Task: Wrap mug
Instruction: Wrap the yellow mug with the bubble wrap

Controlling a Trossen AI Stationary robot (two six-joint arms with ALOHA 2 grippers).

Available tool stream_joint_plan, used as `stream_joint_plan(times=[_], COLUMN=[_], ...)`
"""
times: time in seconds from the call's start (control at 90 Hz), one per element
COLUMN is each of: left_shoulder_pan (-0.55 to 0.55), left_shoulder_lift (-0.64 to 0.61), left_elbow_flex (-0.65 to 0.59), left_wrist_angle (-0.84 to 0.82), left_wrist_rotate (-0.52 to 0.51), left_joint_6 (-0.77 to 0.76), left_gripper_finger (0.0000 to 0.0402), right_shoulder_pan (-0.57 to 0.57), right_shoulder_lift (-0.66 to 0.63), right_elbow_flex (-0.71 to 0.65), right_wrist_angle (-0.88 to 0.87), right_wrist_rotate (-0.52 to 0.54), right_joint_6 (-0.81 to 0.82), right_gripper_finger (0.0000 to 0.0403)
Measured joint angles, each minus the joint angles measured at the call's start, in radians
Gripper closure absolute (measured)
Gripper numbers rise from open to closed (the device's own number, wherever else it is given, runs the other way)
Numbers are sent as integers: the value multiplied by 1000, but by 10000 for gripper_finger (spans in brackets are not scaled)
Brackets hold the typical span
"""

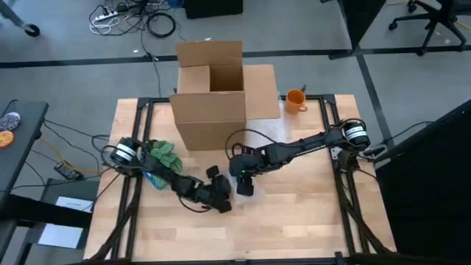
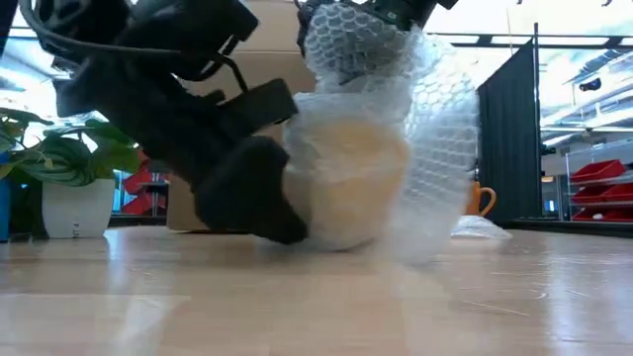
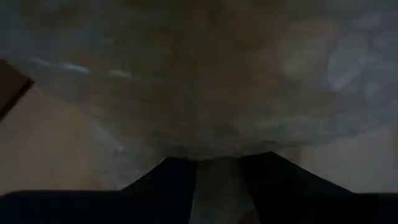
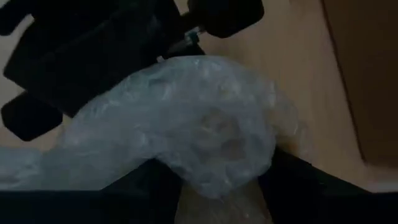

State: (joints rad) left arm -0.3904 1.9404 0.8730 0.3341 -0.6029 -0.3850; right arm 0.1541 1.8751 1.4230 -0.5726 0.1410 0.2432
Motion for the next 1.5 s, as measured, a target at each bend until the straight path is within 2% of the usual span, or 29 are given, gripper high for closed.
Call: stream_joint_plan(times=[0.111,0.278,0.489,0.656,0.767,0.878,0.989,1.122,1.356,1.5], left_shoulder_pan=[1,23,45,43,43,40,38,38,43,28], left_shoulder_lift=[6,23,43,-132,-266,-374,-406,-362,-304,-263], left_elbow_flex=[-1,29,51,61,70,73,73,68,72,72], left_wrist_angle=[106,134,133,-67,-257,-322,-224,-62,-23,15], left_wrist_rotate=[41,69,98,98,93,49,10,-9,-35,-28], left_joint_6=[63,71,107,196,218,227,285,377,350,357], left_gripper_finger=[285,285,285,285,285,285,285,285,285,285], right_shoulder_pan=[-4,-7,-4,8,9,9,9,10,23,21], right_shoulder_lift=[0,0,1,2,3,3,3,-2,-44,-81], right_elbow_flex=[0,1,1,0,0,-2,-3,-8,-10,-4], right_wrist_angle=[-40,-111,-300,-323,-324,-312,-268,-237,-278,-241], right_wrist_rotate=[-15,-51,-73,-73,-74,-76,-76,-64,14,41], right_joint_6=[7,7,30,29,28,26,22,-18,-14,5], right_gripper_finger=[229,229,229,229,229,229,229,229,230,229])
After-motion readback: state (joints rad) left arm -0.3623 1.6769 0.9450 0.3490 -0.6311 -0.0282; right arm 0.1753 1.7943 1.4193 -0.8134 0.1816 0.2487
